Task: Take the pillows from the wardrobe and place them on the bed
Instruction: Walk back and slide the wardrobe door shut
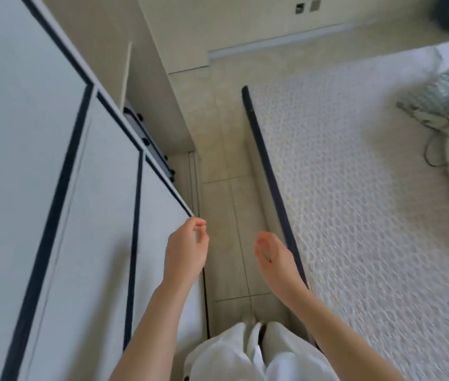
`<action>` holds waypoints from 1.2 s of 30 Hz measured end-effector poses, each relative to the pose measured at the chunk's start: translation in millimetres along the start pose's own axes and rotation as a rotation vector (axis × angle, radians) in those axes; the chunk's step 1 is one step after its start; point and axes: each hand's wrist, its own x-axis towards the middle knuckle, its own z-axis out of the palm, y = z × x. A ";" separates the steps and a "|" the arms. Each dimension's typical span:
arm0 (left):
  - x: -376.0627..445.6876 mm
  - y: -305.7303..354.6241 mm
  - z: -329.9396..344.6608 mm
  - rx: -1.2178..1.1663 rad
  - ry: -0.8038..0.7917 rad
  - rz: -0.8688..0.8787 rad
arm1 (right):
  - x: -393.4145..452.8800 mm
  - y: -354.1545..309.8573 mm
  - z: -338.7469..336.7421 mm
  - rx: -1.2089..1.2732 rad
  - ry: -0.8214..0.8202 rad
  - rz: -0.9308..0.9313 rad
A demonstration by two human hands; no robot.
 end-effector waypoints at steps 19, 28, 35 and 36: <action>-3.2 24.6 -144.0 0.710 0.749 0.373 | 119.4 -202.4 52.9 0.085 -0.515 -0.401; -41.5 21.7 -147.9 1.198 0.725 -0.037 | 109.8 -276.0 104.9 0.275 -0.625 -0.412; -32.5 12.5 -144.9 1.437 0.621 -0.195 | 92.2 -289.0 126.0 0.333 -0.655 -0.434; -30.5 11.7 -145.2 1.457 0.618 -0.200 | 93.0 -289.7 127.2 0.334 -0.663 -0.420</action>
